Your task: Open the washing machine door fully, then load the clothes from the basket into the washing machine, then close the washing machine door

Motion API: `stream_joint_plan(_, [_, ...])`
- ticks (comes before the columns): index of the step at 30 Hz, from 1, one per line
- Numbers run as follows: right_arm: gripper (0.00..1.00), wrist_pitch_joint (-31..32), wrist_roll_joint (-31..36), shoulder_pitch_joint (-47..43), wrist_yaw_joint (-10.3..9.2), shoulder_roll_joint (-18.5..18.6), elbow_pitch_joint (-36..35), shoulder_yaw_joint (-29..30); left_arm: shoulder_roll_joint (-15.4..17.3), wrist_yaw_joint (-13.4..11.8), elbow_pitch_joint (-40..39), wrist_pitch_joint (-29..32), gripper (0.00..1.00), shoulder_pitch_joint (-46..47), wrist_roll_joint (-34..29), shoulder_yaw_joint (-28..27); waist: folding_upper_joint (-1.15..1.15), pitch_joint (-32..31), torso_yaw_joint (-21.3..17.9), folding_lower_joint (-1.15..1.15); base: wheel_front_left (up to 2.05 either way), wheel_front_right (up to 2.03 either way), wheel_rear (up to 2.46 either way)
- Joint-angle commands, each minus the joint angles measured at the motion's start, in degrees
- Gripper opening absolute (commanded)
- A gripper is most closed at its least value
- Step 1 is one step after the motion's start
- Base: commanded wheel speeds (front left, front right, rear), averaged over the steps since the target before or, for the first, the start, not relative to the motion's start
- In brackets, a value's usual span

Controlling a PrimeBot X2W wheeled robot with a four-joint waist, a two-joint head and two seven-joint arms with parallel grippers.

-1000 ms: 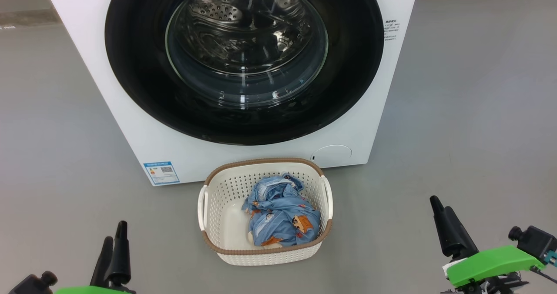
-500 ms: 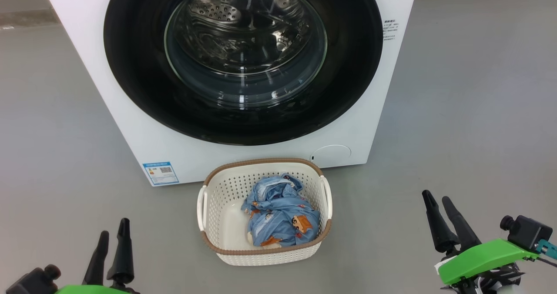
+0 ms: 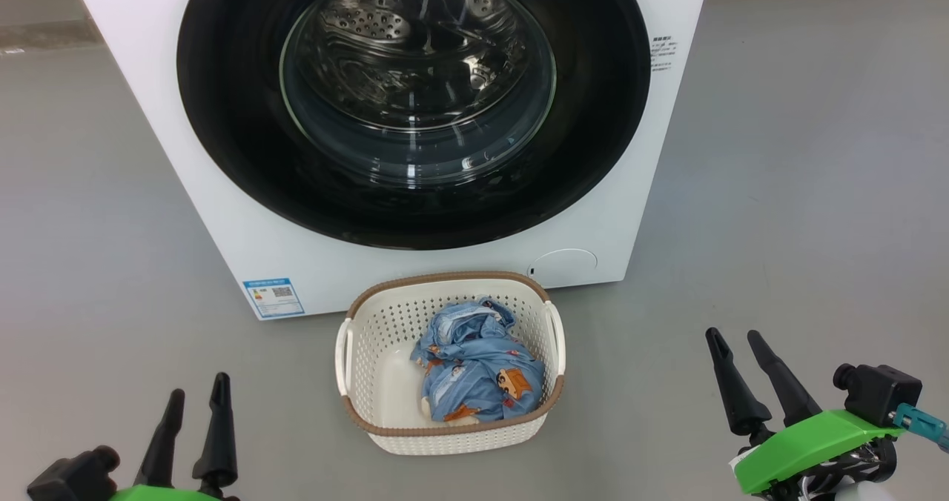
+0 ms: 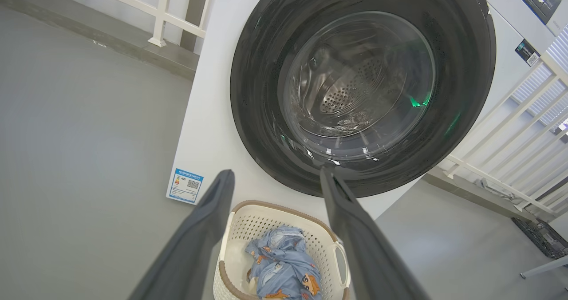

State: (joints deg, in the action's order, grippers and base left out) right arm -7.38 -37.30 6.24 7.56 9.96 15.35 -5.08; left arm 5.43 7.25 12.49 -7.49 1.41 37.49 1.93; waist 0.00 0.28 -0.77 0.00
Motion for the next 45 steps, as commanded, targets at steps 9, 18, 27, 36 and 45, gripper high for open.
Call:
stream_joint_plan(9, [1.00, -2.32, 7.28, 4.22, -0.06, 1.52, -0.68, -2.53, 1.33, 0.18, -0.75, -2.12, 1.00, 1.77, -7.62, -1.73, 0.00, 0.10, 0.02, 0.00, 0.00, 0.00, 0.00])
stream_joint_plan(18, [1.00, -3.83, 12.96, 5.60, -0.06, 2.23, -0.50, -4.18, 0.98, 0.17, -0.70, -3.66, 1.00, 1.85, -14.59, -2.94, 0.00, 0.08, 0.04, 0.00, 0.00, 0.00, 0.00])
stream_joint_plan(27, [1.00, -5.33, 19.31, 6.47, -0.07, 3.21, -0.97, -5.53, 1.07, 0.19, -0.17, -5.18, 1.00, 1.89, -21.33, -2.96, 0.00, -0.09, 0.28, 0.00, 0.00, 0.00, 0.00])
stream_joint_plan(36, [1.00, -6.84, 25.31, 6.81, -0.07, 4.31, -1.22, -6.74, 1.41, 0.22, 0.20, -6.72, 1.00, 2.09, -27.82, -2.56, 0.00, -0.10, 0.49, 0.00, 0.00, 0.00, 0.00])
stream_joint_plan(45, [1.00, -7.62, 28.20, 6.81, -0.08, 4.86, -1.58, -6.88, 1.73, 0.23, 0.30, -7.51, 1.00, 2.36, -31.10, -2.56, 0.00, -0.24, 0.64, 0.00, 0.00, 0.00, 0.00])
